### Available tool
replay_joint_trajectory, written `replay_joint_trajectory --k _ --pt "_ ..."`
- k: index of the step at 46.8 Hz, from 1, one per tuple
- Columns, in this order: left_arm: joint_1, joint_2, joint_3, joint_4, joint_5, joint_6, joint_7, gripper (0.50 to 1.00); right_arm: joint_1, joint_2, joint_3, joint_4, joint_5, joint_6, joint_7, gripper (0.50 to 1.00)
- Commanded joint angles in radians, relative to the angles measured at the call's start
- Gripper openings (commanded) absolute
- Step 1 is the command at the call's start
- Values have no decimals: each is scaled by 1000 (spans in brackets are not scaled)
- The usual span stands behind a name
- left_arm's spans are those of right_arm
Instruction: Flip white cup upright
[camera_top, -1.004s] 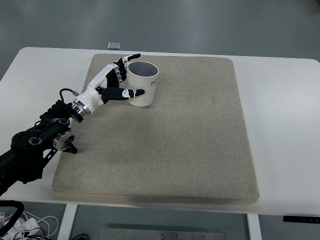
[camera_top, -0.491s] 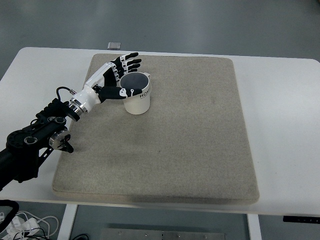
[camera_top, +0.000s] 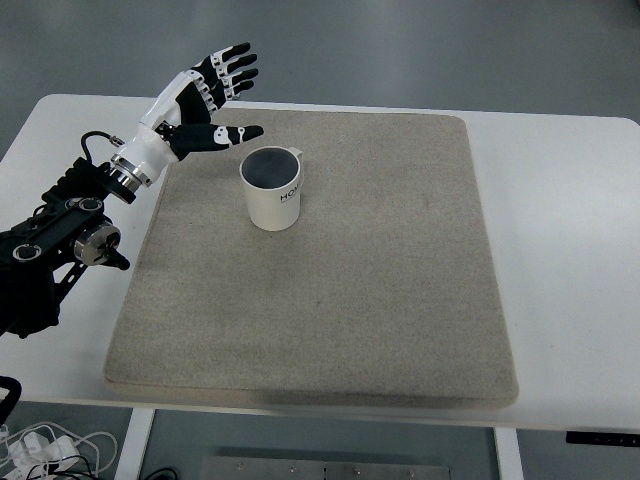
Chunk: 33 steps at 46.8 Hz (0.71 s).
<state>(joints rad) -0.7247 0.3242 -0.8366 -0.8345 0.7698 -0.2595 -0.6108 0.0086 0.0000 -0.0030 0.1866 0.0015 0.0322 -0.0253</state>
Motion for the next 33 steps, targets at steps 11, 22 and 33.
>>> replay_joint_trajectory --k 11,22,33 --pt "-96 0 -27 43 -228 35 0 992 -1 0 0 -1 0 0 1 952" --pt "-156 -1 -27 150 -378 40 0 992 -1 0 0 1 0 0 1 952" --pt "-177 -11 -18 265 -449 39 54 992 1 0 2 -1 0 0 1 952"
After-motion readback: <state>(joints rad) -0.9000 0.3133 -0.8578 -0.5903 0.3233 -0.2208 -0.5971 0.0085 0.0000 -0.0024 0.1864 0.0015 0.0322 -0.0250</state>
